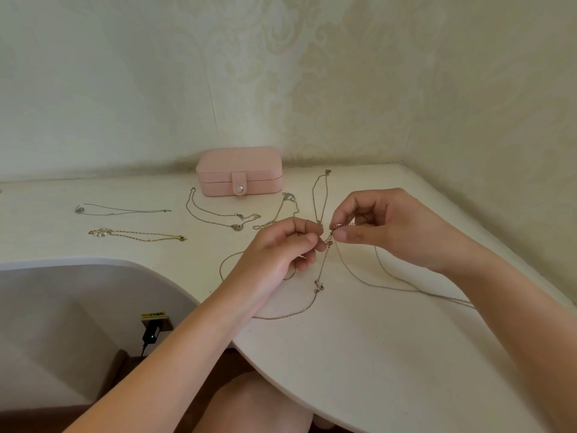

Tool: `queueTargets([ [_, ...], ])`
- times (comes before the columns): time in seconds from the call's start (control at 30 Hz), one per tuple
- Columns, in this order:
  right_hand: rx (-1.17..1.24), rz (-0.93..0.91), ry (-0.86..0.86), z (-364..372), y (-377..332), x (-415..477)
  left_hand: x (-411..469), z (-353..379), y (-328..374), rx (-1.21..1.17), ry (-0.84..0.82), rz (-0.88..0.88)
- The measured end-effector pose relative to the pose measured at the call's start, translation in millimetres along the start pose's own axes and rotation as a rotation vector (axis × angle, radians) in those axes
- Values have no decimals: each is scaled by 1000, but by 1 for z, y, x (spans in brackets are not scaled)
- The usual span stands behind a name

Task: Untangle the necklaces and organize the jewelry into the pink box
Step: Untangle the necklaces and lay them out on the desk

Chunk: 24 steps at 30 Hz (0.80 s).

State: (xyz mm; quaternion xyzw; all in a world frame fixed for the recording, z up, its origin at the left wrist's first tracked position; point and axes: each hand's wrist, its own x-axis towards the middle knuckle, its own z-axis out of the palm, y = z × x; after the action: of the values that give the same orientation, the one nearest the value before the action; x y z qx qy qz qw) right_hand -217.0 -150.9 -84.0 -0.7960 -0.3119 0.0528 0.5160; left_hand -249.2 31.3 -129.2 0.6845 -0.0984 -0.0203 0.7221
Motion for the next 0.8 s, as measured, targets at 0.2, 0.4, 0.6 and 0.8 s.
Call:
queueTargets([
  [0.2, -36, -26, 27, -1, -4, -2, -2, 3, 5, 76, -21, 18],
  [0.4, 82, 24, 26, -1, -8, -3, -5, 4, 10, 119, 69, 92],
  [0.6, 158, 99, 41, -5, -8, -3, -6, 6, 9, 109, -38, 72],
  [0.8, 65, 173, -13, -8, -9, -3, -5, 3, 10, 87, -4, 46],
])
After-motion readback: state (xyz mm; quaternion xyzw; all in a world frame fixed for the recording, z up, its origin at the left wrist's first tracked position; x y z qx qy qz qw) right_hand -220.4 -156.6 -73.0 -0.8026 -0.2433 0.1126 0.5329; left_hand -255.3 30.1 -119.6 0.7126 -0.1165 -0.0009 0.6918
